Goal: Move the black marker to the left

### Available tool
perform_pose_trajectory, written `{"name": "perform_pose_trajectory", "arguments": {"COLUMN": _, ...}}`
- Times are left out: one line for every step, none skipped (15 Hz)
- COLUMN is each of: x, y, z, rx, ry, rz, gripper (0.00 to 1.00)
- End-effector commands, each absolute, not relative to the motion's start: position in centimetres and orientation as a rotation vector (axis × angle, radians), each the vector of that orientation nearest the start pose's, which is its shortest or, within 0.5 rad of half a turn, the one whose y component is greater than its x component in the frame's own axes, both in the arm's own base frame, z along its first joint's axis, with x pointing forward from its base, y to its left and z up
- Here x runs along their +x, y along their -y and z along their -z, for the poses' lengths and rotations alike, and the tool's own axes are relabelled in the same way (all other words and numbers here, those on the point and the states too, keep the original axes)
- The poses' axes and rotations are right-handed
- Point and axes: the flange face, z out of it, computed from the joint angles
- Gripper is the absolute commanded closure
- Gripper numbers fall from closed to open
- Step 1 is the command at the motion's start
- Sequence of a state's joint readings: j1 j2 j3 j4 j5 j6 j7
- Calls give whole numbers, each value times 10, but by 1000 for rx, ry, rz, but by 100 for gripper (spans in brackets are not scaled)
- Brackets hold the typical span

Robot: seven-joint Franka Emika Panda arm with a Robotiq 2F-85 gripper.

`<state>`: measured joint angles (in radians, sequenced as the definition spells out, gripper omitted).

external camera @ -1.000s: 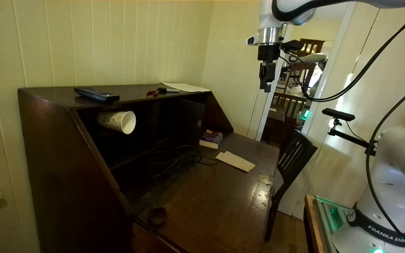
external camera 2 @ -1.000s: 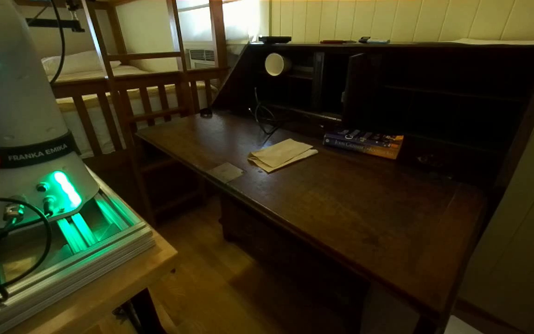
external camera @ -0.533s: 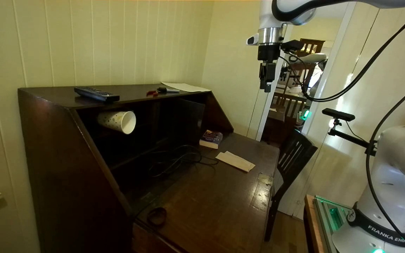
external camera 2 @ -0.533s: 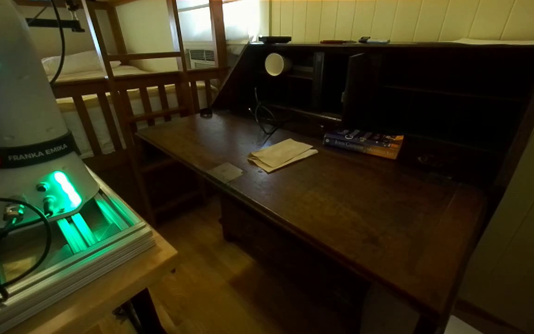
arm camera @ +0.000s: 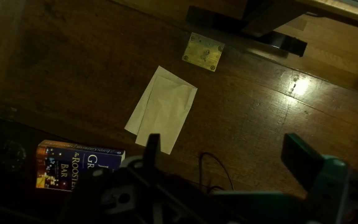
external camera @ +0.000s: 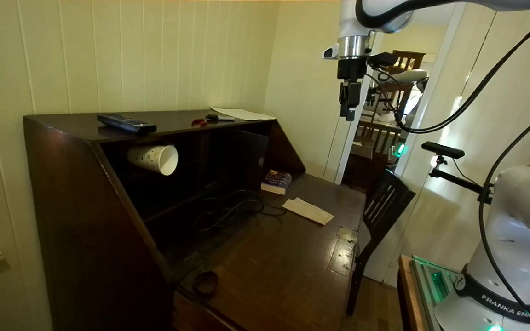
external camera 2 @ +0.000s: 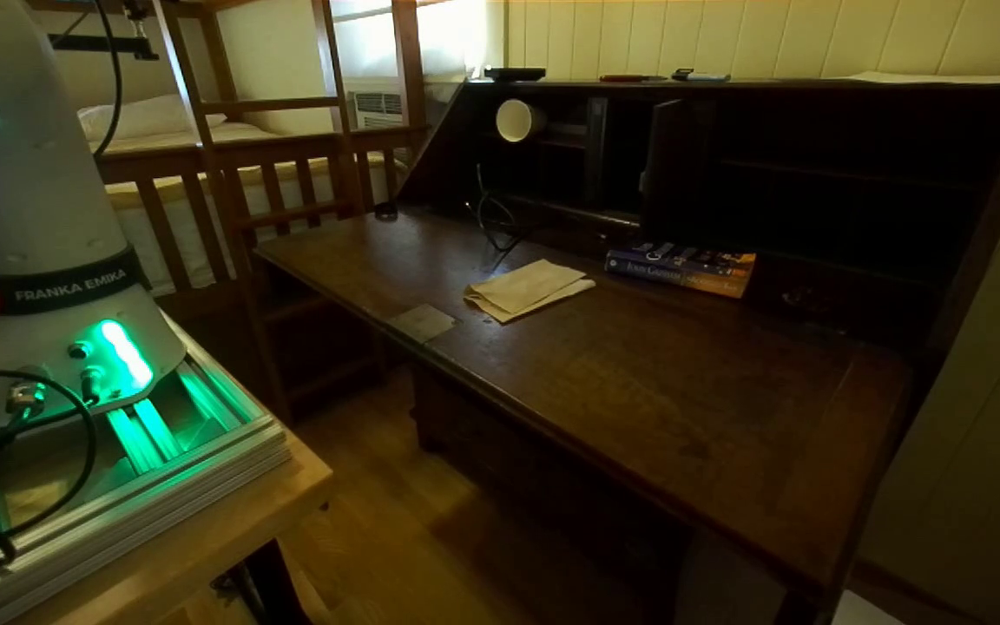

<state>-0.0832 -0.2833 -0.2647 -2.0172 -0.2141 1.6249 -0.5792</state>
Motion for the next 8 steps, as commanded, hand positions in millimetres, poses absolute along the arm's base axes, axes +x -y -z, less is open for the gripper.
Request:
{"name": "perform_pose_trajectory", "arguments": {"x": 423, "y": 189, "z": -559, "rx": -3174, "ry": 431, "rz": -269, "gripper": 0}}
{"name": "perform_pose_trajectory", "arguments": {"x": 423, "y": 189, "z": -559, "rx": -3174, "ry": 431, "rz": -269, "gripper": 0}}
{"name": "perform_pose_trajectory", "arguments": {"x": 423, "y": 189, "z": -559, "rx": -3174, "ry": 431, "rz": -269, "gripper": 0}}
{"name": "perform_pose_trajectory", "arguments": {"x": 423, "y": 189, "z": -559, "rx": -3174, "ry": 431, "rz": -269, "gripper": 0}}
{"name": "perform_pose_trajectory", "arguments": {"x": 423, "y": 189, "z": -559, "rx": -3174, "ry": 431, "rz": -269, "gripper": 0}}
{"name": "perform_pose_trajectory", "arguments": {"x": 423, "y": 189, "z": -559, "rx": -3174, "ry": 431, "rz": -269, "gripper": 0}}
{"name": "perform_pose_trajectory", "arguments": {"x": 433, "y": 185, "z": -563, "rx": -3189, "ry": 470, "rz": -153, "gripper": 0}}
{"name": "perform_pose_trajectory", "arguments": {"x": 447, "y": 181, "z": -570, "rx": -3195, "ry": 558, "rz": -35, "gripper": 0}}
